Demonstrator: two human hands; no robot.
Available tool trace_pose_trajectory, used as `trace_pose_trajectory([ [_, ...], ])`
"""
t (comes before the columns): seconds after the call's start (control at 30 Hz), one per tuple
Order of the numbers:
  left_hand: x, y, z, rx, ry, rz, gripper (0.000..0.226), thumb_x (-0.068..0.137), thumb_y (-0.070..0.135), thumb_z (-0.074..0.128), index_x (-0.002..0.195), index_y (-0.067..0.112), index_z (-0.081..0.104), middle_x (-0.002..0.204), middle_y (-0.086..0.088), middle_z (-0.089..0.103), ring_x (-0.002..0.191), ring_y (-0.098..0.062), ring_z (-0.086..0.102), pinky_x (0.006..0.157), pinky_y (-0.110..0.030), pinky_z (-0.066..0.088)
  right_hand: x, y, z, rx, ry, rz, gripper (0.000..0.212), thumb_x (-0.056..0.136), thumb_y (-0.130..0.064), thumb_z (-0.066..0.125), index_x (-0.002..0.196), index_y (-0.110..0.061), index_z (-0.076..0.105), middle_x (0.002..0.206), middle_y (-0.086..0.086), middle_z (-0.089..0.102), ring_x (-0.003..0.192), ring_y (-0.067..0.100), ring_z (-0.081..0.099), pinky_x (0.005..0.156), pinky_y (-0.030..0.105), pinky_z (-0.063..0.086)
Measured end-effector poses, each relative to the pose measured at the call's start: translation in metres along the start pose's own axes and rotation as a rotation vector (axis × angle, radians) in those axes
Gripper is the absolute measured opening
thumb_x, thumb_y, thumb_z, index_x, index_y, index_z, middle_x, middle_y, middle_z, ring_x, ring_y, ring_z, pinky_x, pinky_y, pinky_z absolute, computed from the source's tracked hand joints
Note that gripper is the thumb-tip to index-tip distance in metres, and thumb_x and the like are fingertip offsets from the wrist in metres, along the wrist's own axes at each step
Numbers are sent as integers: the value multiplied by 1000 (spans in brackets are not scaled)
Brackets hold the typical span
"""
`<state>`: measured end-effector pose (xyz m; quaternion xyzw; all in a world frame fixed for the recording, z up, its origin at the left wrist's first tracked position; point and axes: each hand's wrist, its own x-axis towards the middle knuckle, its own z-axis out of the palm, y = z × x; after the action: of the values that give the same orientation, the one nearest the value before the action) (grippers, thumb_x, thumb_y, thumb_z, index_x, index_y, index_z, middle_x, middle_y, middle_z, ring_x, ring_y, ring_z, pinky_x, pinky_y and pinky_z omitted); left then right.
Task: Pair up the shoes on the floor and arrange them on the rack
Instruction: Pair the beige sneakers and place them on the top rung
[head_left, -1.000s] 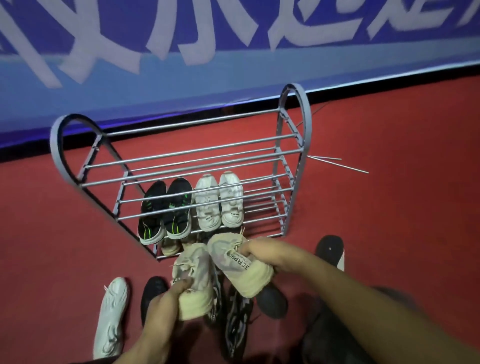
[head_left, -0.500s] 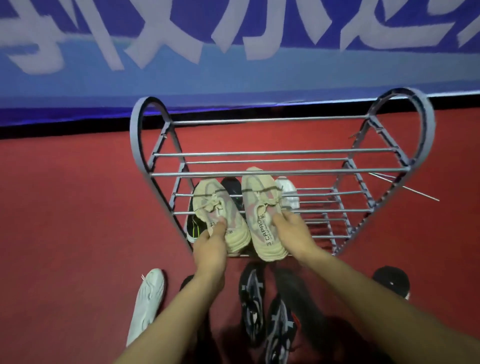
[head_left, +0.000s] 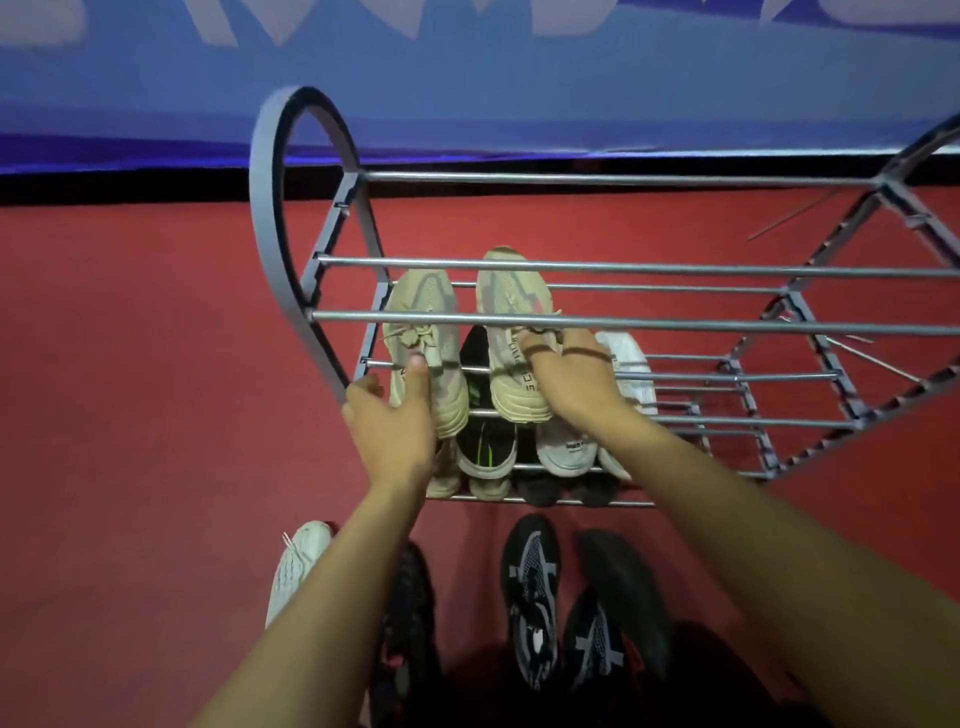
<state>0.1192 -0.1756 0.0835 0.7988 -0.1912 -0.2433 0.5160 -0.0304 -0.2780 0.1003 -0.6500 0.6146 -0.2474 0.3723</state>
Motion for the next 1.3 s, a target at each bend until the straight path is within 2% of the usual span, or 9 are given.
trace_pose_trajectory([
  [0.07,-5,1,0,99,-48,99,78,69,67,70,127,16,54,127,-2,49,115,-25,56,99,-38,46,-12,7,-2,8,-101,0,69,74,-68,59,127,-26,48,123,1,56,116,26,57,98,45,50],
  [0.17,-13,-2,-2,489,-30,282,82,61,71,72,124,21,56,133,-1,47,119,-29,47,101,-44,43,-22,16,1,-410,-214,-134,103,67,-70,68,151,-34,19,156,3,24,142,35,35,114,50,38],
  [0.33,-4,7,-7,426,-58,346,65,72,56,77,118,13,62,124,-6,54,112,-30,46,95,-36,41,-27,14,6,-355,-86,-189,83,64,-57,82,134,-27,50,142,3,41,128,30,50,108,43,46],
  [0.5,-4,11,-4,452,-160,369,71,79,48,73,140,18,50,127,-11,55,119,-35,52,101,-44,44,-38,14,18,-432,-64,-171,80,71,-60,78,138,-25,51,148,10,43,134,34,45,111,42,41],
  [0.57,-5,3,-4,492,-211,384,71,76,40,78,137,19,51,127,-9,52,119,-34,53,99,-44,47,-39,9,23,-380,-16,-172,74,70,-57,80,132,-23,57,144,9,47,134,32,44,112,38,40],
  [0.67,2,-1,-9,484,-105,394,54,78,28,79,129,20,62,123,-3,59,113,-31,58,90,-37,46,-37,-9,35,-352,63,-237,65,71,-52,81,126,-24,62,145,4,49,133,33,44,111,36,37],
  [0.87,4,-4,-14,434,-34,330,56,74,26,83,127,17,66,128,1,63,114,-30,60,92,-38,46,-29,-10,45,-375,-74,-208,67,78,-41,79,137,-23,51,139,6,54,126,35,53,105,43,48],
  [1.1,9,-6,-14,510,9,343,48,79,21,76,125,23,65,139,-3,51,111,-35,59,96,-39,45,-37,-6,57,-358,-22,-208,59,82,-39,77,129,-16,49,118,11,66,114,35,59,94,40,47],
  [1.3,8,-10,-22,434,-74,373,58,79,13,75,133,14,52,130,-7,61,117,-33,58,92,-40,47,-46,-11,37,-345,-174,-157,64,85,-29,75,136,-17,39,135,11,54,127,33,51,103,42,46],
])
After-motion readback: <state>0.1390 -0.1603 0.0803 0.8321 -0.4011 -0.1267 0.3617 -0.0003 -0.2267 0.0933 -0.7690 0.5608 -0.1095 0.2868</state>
